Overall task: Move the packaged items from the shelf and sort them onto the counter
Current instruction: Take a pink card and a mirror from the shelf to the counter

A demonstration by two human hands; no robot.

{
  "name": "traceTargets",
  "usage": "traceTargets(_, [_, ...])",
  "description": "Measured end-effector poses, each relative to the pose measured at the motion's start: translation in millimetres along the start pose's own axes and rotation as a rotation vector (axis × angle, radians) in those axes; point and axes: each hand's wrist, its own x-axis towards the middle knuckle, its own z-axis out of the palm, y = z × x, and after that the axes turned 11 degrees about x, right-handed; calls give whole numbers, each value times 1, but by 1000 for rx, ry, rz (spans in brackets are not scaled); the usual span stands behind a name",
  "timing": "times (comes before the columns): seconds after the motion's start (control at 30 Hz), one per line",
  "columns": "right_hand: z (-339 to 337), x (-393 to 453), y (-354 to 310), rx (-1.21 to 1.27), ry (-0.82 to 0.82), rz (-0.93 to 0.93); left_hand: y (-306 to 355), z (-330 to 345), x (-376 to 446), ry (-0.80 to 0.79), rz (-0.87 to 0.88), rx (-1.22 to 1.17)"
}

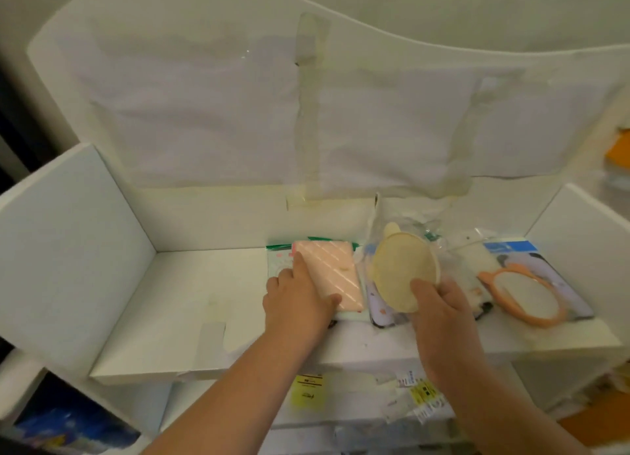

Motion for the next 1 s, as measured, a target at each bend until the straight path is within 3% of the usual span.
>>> traceTargets(0.17, [-6, -3, -13, 333, 27, 148, -11, -17, 8, -127, -111, -411])
traceTargets(0.23, [-14, -2, -16, 462, 22, 219, -15, -24, 8, -105, -139, -548])
traceTargets(0.4, [-31, -3, -16, 629, 54, 316, -28, -34, 4, -170, -196, -927])
traceTargets(0.6, [-59, -13, -39, 896, 60, 317, -24, -51, -15, -241, -176, -1267])
traceTargets(1.0, [-159, -46, -90, 1031, -38, 117, 89, -70, -104, -362, 33, -1356])
